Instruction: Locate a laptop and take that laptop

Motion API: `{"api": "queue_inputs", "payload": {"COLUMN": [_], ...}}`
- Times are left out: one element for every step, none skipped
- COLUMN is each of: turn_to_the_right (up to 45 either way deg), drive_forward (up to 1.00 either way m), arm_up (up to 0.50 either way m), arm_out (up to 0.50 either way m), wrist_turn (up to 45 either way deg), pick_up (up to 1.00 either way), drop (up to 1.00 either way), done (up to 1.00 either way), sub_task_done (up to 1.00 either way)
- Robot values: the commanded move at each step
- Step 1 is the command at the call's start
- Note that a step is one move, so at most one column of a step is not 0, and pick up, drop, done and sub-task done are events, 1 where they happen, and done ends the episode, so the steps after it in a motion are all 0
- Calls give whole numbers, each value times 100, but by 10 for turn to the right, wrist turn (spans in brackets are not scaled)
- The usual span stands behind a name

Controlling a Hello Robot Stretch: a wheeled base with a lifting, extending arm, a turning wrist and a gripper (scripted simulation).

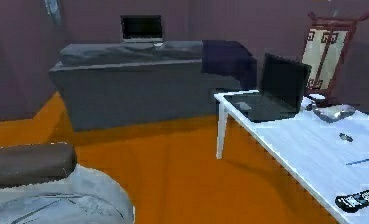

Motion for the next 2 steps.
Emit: {"api": "queue_inputs", "payload": {"turn_to_the_right": [0,-390], "drive_forward": [90,0], "arm_up": [0,0], "arm_out": [0,0], "wrist_turn": [0,0], "pick_up": [0,0], "drop": [0,0], "done": [0,0], "sub_task_done": [0,0]}}
